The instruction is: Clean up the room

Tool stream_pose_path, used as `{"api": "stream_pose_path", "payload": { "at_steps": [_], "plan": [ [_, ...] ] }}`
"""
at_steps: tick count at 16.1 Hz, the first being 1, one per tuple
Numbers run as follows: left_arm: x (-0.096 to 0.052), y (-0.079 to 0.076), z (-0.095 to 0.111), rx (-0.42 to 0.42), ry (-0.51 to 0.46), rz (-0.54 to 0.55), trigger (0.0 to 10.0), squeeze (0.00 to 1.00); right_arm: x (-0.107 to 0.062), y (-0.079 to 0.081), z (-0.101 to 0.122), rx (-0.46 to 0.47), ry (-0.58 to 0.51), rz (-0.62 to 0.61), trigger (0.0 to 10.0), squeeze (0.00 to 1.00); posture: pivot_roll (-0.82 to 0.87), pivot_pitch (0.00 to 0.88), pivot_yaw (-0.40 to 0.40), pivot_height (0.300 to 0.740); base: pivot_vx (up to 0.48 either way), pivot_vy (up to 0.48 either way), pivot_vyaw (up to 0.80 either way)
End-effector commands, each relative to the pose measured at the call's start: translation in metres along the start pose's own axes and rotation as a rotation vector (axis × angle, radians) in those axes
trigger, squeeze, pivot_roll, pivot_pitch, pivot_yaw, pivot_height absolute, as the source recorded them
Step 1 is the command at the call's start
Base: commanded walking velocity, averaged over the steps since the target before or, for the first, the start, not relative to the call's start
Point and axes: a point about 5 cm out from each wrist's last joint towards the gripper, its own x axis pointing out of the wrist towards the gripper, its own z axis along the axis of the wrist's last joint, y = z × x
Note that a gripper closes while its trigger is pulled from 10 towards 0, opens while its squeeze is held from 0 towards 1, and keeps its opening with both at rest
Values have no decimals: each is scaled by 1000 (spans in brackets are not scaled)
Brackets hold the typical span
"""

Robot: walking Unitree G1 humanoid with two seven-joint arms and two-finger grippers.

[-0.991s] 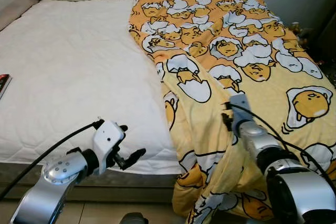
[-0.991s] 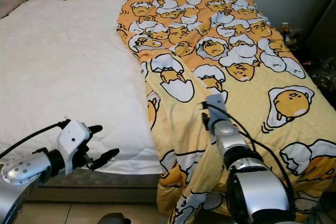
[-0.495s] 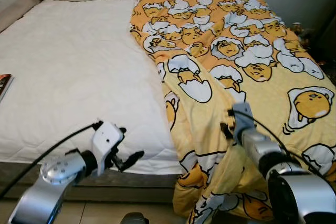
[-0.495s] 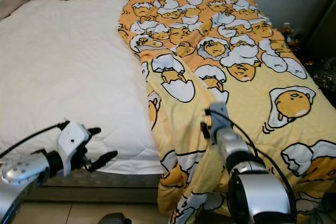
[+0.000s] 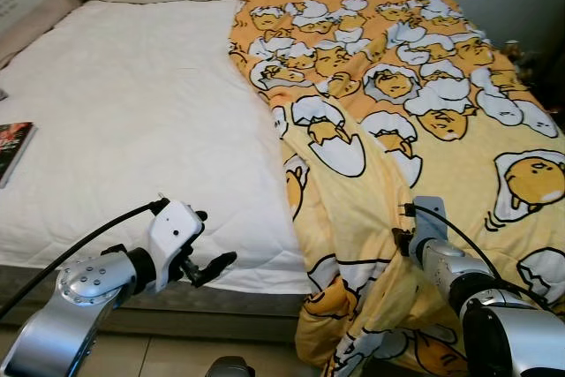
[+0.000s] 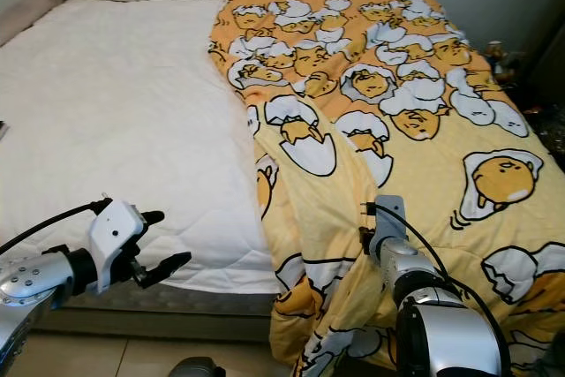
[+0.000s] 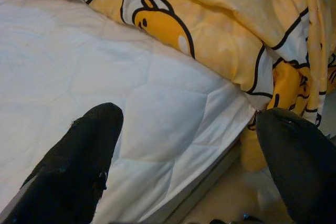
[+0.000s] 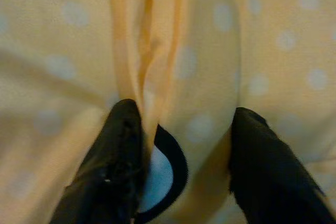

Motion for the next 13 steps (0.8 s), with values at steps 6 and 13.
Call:
{"api": "stream_pose_path", "payload": {
  "at_steps": [6, 13],
  "plan": [
    [4, 12, -12, 9, 23, 10, 10000, 0, 0, 2, 0, 70, -14, 28, 0, 0, 378, 0, 59, 740, 0, 0, 0],
    [10, 21, -39, -12, 40, 45, 10000, 0, -1, 20, 19, -41, -88, 166, 0, 0, 340, 0, 37, 740, 0, 0, 0]
  ]
}}
